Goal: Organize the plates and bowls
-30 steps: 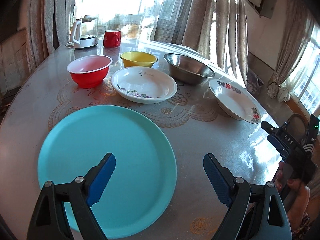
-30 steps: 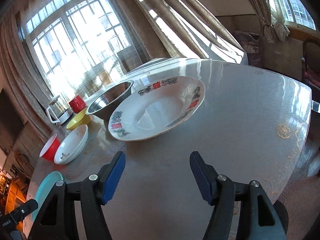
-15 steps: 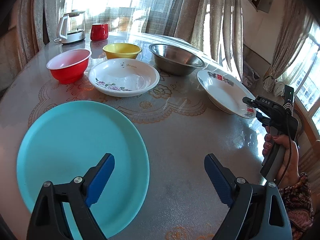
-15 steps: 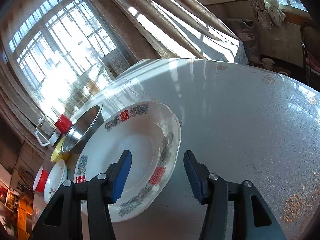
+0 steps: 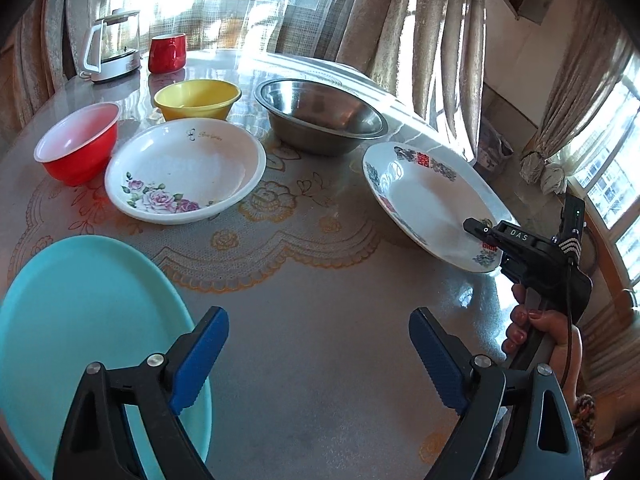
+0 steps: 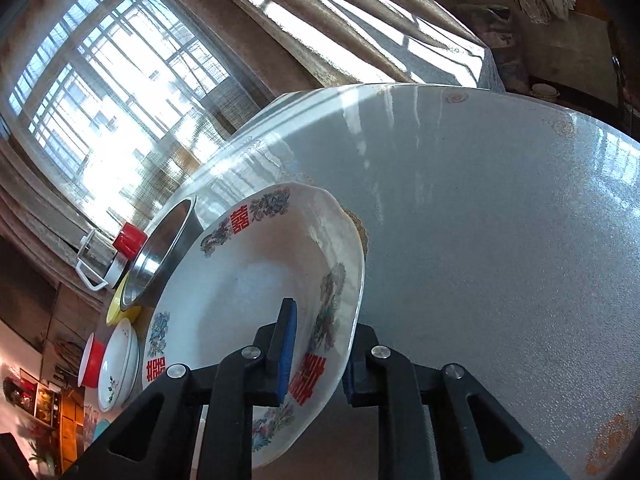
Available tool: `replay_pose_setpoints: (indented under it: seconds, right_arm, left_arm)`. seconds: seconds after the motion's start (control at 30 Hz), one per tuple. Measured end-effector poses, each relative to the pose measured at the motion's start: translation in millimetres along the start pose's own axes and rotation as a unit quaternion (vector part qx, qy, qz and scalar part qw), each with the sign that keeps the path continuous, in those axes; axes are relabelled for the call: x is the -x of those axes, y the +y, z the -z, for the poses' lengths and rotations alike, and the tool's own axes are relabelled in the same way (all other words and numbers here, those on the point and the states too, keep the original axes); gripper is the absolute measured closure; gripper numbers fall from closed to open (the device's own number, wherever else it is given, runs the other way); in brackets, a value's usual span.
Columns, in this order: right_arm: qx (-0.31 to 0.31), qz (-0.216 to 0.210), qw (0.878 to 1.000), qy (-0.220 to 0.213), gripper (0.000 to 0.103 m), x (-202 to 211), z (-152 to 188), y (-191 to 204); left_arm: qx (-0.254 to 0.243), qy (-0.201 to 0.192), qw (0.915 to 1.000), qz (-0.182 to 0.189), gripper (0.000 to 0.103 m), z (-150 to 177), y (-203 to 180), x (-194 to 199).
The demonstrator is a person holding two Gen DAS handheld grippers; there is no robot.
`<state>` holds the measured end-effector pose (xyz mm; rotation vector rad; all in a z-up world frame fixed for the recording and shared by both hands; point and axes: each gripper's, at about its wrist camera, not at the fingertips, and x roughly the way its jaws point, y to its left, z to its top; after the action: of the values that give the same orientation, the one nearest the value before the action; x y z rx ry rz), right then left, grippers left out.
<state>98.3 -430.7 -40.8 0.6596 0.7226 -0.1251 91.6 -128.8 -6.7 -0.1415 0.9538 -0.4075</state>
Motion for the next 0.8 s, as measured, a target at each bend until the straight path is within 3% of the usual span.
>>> replay_pose_setpoints:
  seconds: [0.3,0.53,0.67,0.73,0.8]
  right_arm:
    - [-0.012,-0.012,1.0,0.002,0.088,-1,-1,-6]
    - [-0.025,-0.027,0.999,0.003,0.091,-2,-1,-9]
    - [-0.026,-0.029,0.999,0.003,0.091,-2,-1,-9]
    - [-0.026,-0.03,0.999,0.003,0.091,-2,-1,-9]
    - [-0.026,-0.03,0.999,0.003,0.091,-2,0,-10]
  left_arm:
    - [0.033,-0.006,0.9994,-0.006,0.011,-51,-28,-52]
    - [0.028,-0.002,0.9988,0.039,0.011,-78,-43,-87]
    - [0.023,0.004,0.9987,0.044,0.025,-83,-48,-102]
    - [0.0,0.003,0.9996,0.03,0.034,-84,-54,-108]
    - [-0.024,0.001,0.9996,0.011,0.036,-84,-59,-114]
